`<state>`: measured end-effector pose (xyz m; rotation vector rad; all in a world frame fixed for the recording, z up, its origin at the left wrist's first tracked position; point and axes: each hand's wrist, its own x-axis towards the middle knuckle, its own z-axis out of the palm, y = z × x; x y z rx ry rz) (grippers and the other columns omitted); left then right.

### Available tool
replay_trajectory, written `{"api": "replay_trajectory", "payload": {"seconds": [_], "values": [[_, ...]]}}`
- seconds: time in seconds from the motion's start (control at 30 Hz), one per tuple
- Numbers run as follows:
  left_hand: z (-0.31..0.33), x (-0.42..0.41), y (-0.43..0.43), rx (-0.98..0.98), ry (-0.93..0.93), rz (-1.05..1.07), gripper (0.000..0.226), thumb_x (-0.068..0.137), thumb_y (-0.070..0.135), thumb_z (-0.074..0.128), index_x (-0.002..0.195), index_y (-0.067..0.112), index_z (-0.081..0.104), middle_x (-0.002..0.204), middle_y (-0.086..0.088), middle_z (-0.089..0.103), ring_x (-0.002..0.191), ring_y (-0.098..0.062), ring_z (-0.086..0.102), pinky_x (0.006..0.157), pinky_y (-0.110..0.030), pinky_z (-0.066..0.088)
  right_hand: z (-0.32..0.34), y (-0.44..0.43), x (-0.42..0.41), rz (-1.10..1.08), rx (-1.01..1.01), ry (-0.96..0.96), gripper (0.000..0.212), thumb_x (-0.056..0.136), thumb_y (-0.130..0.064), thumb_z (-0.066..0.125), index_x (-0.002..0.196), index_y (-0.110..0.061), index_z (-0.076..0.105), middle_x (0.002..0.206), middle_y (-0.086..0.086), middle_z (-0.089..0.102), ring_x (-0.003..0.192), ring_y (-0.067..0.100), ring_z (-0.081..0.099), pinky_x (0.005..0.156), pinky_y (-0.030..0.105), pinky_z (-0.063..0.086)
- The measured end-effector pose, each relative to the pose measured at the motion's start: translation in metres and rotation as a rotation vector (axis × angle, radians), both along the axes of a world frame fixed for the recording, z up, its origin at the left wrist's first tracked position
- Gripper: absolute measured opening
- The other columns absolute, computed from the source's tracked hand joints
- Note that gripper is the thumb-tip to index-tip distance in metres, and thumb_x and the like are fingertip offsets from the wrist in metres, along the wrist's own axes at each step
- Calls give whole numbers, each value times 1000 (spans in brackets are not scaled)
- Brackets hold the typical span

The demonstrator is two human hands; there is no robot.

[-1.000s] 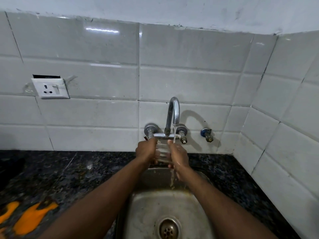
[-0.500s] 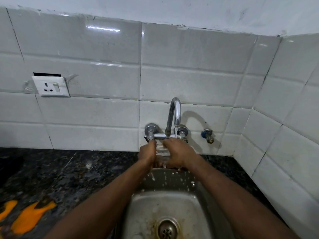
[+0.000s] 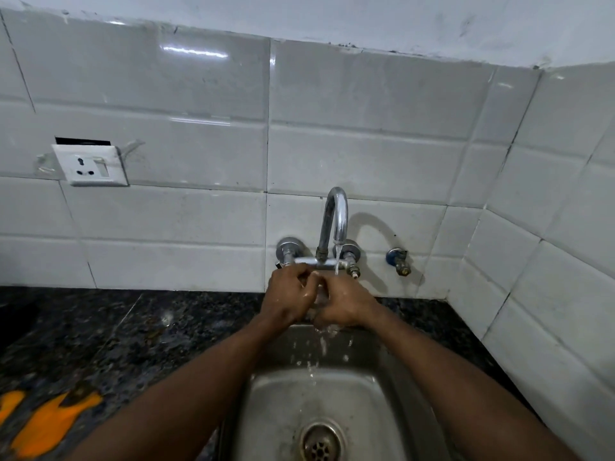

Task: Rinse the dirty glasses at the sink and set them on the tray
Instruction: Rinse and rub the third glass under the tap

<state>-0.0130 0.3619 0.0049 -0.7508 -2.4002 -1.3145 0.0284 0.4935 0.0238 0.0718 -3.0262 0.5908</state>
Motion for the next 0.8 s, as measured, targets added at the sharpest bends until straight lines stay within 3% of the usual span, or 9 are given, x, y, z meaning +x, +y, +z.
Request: {"api": "replay_trajectory", "payload": {"seconds": [0.13,0.2,0.27,0.33,0.4,0.5,0.6,0.7,0.8], "values": [[10,-5,17,-97,-283,206,29,101,27,43,82,12,61,74,-2,64,63,-10,57,52,-19,41,-20,-4,-4,-113,411,292,72,65,-57,76,127,-31,51,116,-6,67,112,18,59,109,46,31],[2,-4,16,15,-215,130,32,101,33,45,93,12,67,88,-4,71,69,-8,61,58,-14,45,-18,3,-5,-59,300,292,72,66,-59,72,128,-30,50,116,-8,67,113,15,59,111,44,27],[-3,4,7,44,18,8,37,97,45,47,104,15,67,95,1,69,79,-8,62,69,-15,46,-8,10,2,-19,46,246,60,67,-54,74,120,-31,56,107,-8,70,100,12,64,102,38,44],[-2,1,5,30,131,-27,38,94,50,45,97,17,65,87,2,66,75,-9,60,68,-24,48,1,11,7,10,-99,153,48,69,-42,79,111,-27,62,99,-5,71,89,13,66,85,34,56],[5,1,12,-36,43,66,37,96,47,43,86,16,62,80,-2,65,66,-11,57,64,-28,46,1,5,7,-25,-34,147,46,68,-39,80,108,-25,63,96,-3,71,86,17,68,78,33,57],[16,0,23,-123,-104,210,40,97,47,42,82,14,59,91,-10,67,70,-17,56,66,-28,41,-11,0,2,-147,47,256,47,70,-44,73,111,-25,60,99,-2,70,88,20,68,77,33,56],[10,-2,18,-102,90,80,45,92,57,42,91,16,63,88,-4,66,75,-17,60,67,-29,49,-13,6,2,-69,-198,227,38,72,-37,77,105,-26,61,91,-9,69,80,4,66,76,27,57],[9,-11,11,-158,283,-86,30,92,43,49,94,17,64,87,1,63,77,-14,57,71,-32,50,-11,4,3,29,-334,95,36,67,-17,84,98,-17,67,85,-8,70,75,-3,65,69,16,54],[14,-10,19,-143,83,91,35,93,37,45,85,12,68,79,-1,65,70,-16,60,70,-34,54,-22,-6,-4,-94,-168,227,53,63,-38,76,112,-21,61,94,-4,69,81,10,66,74,32,58]]}}
